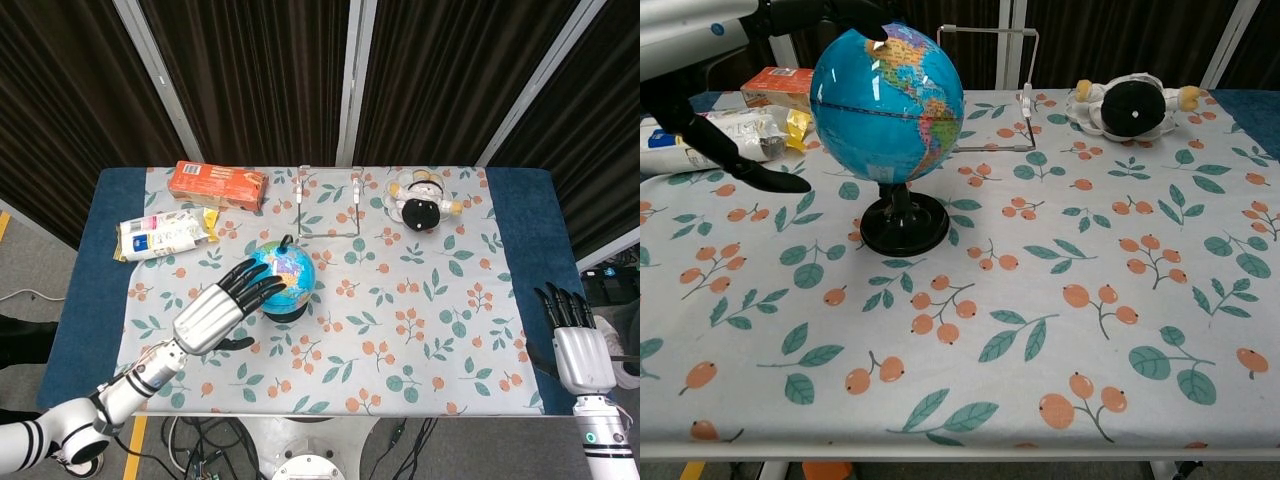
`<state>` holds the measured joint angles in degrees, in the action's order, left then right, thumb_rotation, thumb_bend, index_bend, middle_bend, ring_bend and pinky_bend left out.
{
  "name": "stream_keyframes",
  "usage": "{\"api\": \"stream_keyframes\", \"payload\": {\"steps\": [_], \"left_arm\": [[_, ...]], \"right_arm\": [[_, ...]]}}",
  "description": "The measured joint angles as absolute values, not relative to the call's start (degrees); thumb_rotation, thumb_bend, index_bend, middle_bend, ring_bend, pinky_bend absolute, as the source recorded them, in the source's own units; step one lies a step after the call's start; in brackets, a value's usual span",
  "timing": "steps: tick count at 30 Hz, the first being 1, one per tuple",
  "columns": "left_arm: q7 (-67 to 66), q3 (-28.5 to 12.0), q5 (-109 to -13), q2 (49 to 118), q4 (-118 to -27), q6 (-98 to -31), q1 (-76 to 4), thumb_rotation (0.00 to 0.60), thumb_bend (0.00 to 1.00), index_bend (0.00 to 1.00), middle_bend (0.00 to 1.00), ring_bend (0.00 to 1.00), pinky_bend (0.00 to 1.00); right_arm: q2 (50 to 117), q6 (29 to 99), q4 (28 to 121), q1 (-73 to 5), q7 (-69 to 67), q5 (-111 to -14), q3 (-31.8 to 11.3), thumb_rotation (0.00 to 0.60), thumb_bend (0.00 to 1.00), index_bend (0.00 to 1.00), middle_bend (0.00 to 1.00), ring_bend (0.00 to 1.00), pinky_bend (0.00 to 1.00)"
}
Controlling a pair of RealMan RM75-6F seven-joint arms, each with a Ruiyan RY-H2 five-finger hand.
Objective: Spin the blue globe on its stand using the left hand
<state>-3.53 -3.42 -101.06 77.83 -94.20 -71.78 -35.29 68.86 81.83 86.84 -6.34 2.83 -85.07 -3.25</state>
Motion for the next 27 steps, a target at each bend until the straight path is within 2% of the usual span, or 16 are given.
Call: {"api": "stream_keyframes", "payload": {"steps": [6,18,27], "left_arm": [[-4.0,-3.2,-100.1,77.9,-93.7,-71.7,-35.0,0.600,0.11,0.07,0.10,0.00,0.00],[-4.3,-2.8,-97.5,76.2,-92.9,-73.6,-32.6,0.600,0.11,0.07,0.20,0.00,0.00],[-3.9,-2.1,-92.2,73.8,-90.9,-77.1,-27.2,0.600,0.11,0.07,0.19,0.00,0.00]], "right_arm": [[68.9,81.7,86.6,-6.3,2.7,-85.0,-3.3,0.600,0.24,0.00,0.00,0.00,0.00],[68.8,81.9,87.1,-6.4,3.2,-85.1,-3.3,0.600,0.24,0.00,0.00,0.00,0.00],[68.5,81.9,87.7,-6.4,3.3,-85.1,-3.4,0.600,0.24,0.00,0.00,0.00,0.00]]}}
